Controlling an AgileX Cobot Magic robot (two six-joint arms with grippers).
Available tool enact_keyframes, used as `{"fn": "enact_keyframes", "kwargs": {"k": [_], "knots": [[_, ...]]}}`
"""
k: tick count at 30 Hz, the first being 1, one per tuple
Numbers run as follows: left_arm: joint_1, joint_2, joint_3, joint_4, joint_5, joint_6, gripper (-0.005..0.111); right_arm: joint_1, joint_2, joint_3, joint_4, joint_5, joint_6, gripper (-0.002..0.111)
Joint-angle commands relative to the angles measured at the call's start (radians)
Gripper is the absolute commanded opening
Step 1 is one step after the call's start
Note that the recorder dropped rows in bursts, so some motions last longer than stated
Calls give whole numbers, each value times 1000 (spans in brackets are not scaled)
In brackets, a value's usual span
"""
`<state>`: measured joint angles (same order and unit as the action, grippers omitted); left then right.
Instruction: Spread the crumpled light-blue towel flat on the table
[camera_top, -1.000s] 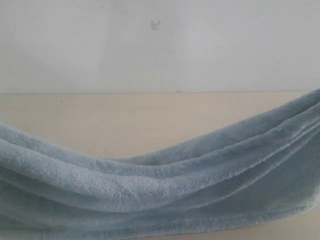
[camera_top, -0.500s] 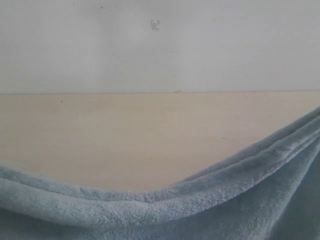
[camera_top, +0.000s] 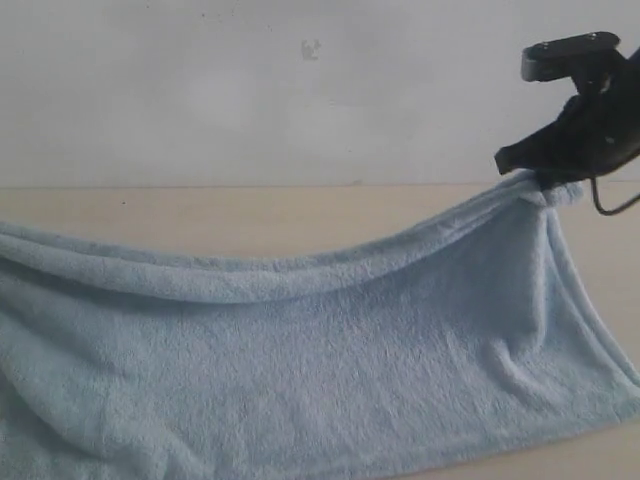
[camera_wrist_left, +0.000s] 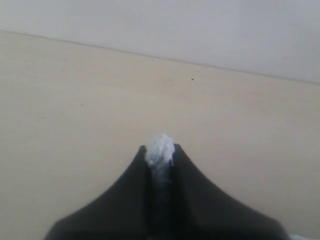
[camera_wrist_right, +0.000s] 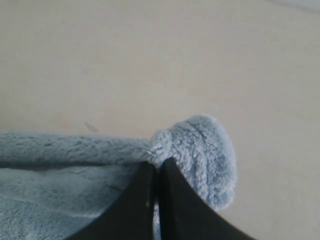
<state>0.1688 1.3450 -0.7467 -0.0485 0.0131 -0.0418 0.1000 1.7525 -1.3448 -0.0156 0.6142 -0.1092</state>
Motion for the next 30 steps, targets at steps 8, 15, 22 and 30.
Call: {"fn": "enact_keyframes", "kwargs": {"k": [8, 15, 22, 30], "knots": [[19, 375, -316, 12, -46, -10, 74, 2, 373, -521, 42, 70, -90, 65], [19, 319, -323, 12, 16, -5, 67, 0, 325, -529, 55, 61, -57, 41], [19, 192, -303, 12, 263, 14, 41, -2, 279, -491, 43, 254, -70, 1], [17, 38, -91, -24, 342, 16, 4, -2, 146, -141, -54, 208, -42, 0]]}}
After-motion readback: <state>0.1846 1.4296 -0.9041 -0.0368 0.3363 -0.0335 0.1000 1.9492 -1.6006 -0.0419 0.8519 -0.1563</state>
